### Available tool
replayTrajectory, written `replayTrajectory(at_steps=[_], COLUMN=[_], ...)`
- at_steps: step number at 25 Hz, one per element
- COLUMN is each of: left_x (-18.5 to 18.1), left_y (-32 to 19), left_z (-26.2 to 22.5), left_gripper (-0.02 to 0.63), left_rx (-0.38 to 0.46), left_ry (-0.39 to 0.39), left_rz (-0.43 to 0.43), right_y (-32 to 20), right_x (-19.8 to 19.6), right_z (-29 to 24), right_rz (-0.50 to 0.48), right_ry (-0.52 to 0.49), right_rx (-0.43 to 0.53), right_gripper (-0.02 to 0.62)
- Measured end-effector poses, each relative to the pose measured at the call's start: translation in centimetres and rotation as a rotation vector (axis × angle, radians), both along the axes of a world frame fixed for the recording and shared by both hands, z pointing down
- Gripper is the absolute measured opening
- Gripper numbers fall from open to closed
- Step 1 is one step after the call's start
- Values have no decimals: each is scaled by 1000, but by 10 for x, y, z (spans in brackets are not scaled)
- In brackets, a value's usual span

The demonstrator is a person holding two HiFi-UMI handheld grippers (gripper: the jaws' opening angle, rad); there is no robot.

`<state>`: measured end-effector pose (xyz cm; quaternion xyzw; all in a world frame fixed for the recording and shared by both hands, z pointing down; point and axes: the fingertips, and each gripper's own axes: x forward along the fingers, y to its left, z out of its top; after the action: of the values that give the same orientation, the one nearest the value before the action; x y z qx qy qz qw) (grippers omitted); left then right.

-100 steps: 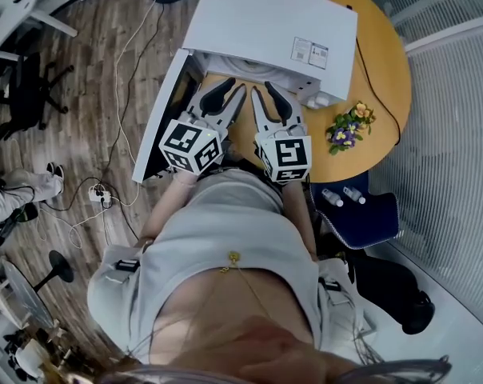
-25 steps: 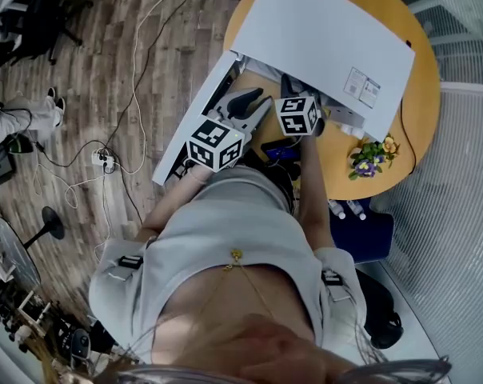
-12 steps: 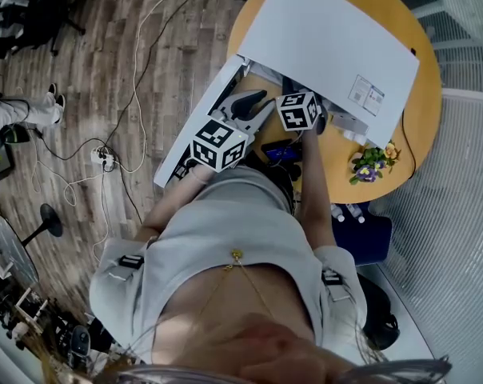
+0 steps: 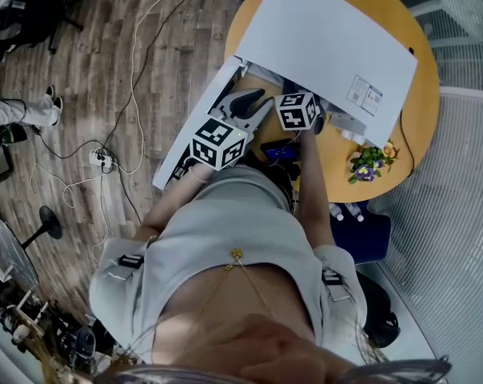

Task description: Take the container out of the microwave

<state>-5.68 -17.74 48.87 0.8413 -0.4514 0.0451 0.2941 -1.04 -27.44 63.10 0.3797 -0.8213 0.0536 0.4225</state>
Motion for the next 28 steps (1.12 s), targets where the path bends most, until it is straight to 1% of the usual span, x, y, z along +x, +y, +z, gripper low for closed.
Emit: replayTrajectory(at_steps=[9,28], left_x=[-4,-5], left_y=[1,1], left_z=[2,1], left_gripper=[101,101], left_rx=[-4,-3], left_ry=[-9,-3], left_rz=[-18,-18], right_y=[0,0], right_x=[2,6], right_z=[0,1], right_rz=[7,11], right_ry=[-5,-4], right_rx=[2,-1], right_gripper=[38,37])
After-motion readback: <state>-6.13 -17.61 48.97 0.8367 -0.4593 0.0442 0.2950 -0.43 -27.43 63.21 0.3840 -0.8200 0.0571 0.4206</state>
